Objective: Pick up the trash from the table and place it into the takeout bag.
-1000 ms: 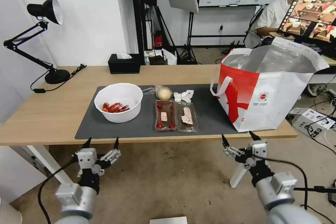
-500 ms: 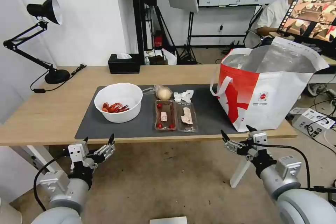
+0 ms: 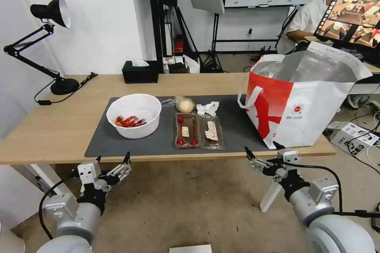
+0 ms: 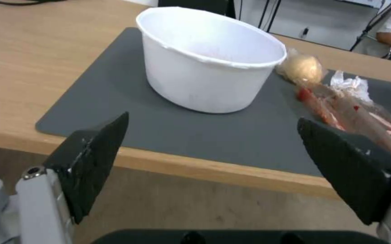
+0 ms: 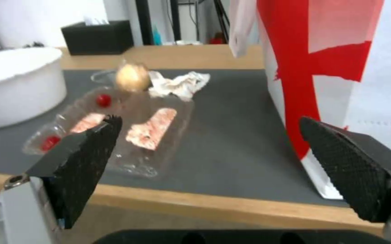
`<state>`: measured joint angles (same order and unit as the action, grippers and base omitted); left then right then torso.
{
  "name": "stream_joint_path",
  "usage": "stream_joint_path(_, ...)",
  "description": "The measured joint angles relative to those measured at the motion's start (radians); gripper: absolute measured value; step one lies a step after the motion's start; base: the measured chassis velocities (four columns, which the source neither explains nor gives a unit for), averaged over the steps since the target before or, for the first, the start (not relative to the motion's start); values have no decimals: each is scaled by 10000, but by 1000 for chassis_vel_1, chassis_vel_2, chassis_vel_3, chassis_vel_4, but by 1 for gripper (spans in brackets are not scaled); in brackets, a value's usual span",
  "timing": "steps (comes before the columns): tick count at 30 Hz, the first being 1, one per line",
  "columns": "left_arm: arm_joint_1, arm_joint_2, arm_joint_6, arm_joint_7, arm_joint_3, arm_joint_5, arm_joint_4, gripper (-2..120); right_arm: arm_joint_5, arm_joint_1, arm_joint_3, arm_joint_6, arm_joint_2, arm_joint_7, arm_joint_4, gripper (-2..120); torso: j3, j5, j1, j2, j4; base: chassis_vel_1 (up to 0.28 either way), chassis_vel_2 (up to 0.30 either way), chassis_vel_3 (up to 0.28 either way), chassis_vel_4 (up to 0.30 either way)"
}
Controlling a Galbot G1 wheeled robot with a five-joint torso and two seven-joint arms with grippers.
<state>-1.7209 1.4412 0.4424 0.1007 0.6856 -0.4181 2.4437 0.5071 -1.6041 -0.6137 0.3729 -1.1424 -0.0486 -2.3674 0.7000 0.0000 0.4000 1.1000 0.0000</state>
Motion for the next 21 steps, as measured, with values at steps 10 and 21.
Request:
stream_joint_path(10,24,124,13,9,-74,-101,-71,100,3537,388,303,-121,180,-905,-60,100,0,0,0,0,0,0,0,0,0)
stream_joint_path(21,88,-78,-36,7,11,-100,-105,100,9545,2255,1442,-858,-182,-4158,508,100,0,-1,1,0,1,0,0,0,0)
